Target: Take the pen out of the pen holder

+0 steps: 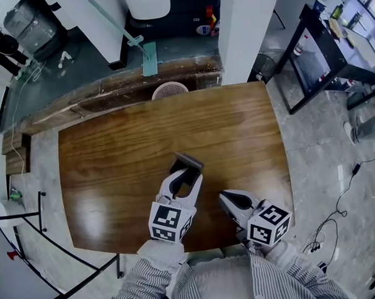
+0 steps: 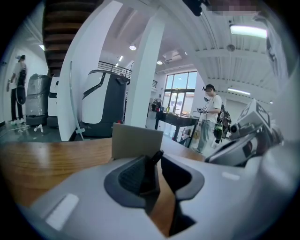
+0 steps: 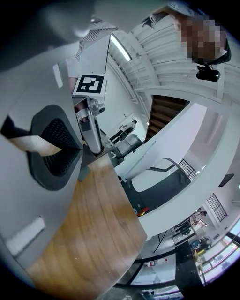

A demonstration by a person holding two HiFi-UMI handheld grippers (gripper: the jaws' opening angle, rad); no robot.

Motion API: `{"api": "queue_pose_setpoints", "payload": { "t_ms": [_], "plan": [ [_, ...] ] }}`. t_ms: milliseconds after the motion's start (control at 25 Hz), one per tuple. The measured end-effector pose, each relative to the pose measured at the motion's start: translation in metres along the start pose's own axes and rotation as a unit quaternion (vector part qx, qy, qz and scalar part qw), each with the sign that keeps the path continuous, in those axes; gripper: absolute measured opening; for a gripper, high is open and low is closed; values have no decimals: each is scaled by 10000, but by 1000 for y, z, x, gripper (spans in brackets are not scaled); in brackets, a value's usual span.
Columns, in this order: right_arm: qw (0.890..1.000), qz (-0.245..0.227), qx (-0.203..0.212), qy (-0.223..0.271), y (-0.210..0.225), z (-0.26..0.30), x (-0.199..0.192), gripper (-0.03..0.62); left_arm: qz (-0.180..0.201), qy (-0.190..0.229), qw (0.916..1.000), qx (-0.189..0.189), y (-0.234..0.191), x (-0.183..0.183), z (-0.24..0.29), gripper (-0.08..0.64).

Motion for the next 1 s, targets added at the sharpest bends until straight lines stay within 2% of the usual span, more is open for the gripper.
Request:
{"api": "queue_pose_setpoints", "payload": {
  "t_ms": [600,760,1000],
  "plan": [
    [10000,-29,25,89,-8,-5,4,0,-176,224,9985,470,-24,1,-20,60],
    [9999,-70,16,94,-11,-6,4,0,-10,193,9989,437,-28,0,-23,51],
    [9998,-182,35,101,-14,-8,11,0,-326,476,9981,199,-31,10,-34,51]
  ]
}}
Point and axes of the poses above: the fingertips, and each gripper's own axes: z forward along the fingers, y to its right, x out of its top, the point moved 8 cm from there along -z, backward along the fingers, and after that the axes turned 13 degrees about -y, right-handed, at the moved point
